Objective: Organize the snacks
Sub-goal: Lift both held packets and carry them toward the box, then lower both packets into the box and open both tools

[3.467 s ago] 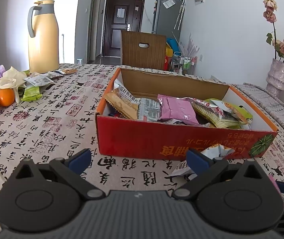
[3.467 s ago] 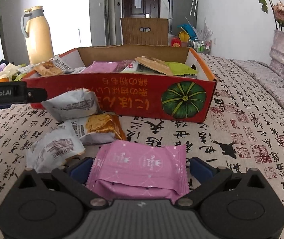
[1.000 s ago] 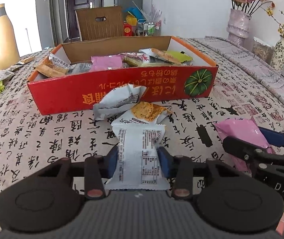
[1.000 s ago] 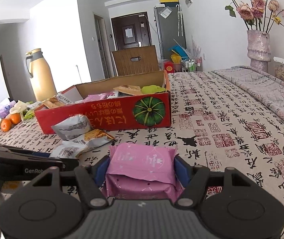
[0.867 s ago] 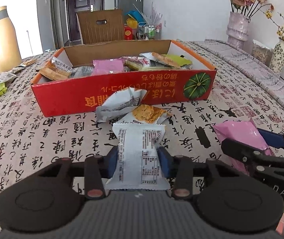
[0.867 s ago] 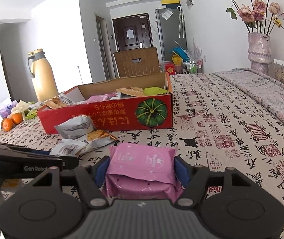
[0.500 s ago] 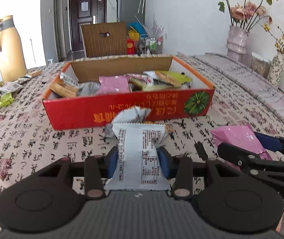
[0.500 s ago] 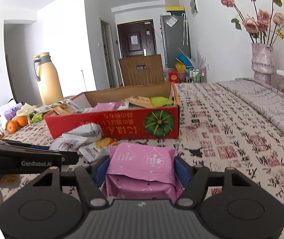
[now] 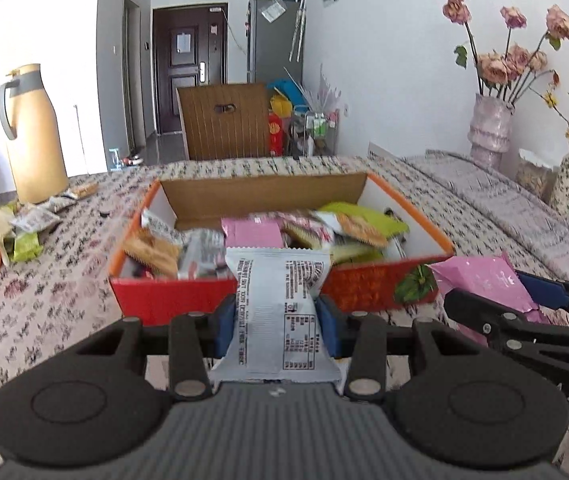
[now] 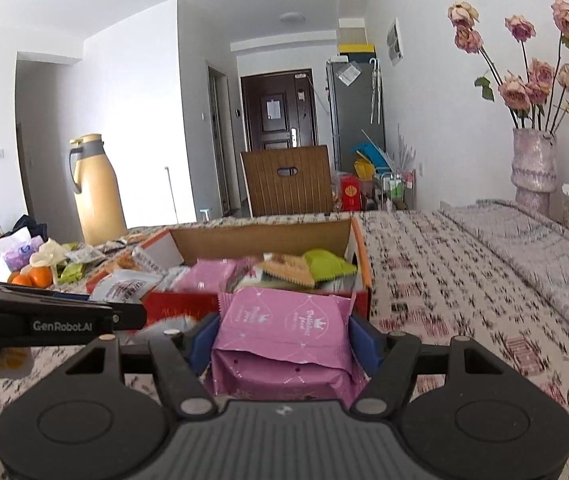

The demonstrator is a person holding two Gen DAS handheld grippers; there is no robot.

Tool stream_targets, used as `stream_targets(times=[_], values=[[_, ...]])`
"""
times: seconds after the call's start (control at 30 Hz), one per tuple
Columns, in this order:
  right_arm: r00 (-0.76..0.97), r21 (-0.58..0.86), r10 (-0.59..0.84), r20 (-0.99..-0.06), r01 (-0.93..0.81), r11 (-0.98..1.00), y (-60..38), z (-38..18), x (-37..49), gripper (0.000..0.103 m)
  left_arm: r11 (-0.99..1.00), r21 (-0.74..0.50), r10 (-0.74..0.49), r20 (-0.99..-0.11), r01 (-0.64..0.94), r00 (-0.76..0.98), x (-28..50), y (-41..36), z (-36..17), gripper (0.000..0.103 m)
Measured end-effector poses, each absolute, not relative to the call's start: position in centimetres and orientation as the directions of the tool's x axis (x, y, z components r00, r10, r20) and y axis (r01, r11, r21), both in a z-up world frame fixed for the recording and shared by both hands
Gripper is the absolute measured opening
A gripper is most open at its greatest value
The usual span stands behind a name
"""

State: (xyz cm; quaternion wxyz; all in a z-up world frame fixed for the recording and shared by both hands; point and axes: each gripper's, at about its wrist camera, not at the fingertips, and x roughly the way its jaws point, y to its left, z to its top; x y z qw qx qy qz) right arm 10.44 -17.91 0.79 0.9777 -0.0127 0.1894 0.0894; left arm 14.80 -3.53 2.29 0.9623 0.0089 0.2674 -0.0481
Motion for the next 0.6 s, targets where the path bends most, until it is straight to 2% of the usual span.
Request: stream_targets(times=[0.6], values=[[0.931,-0.006,0.162,-0.326,-0.173,0.985,-16.3,3.3,19.2,0.068,0.999,0.02,-0.034,-0.458,0.049,0.888,22.0,-2.5,4.9,0.043]])
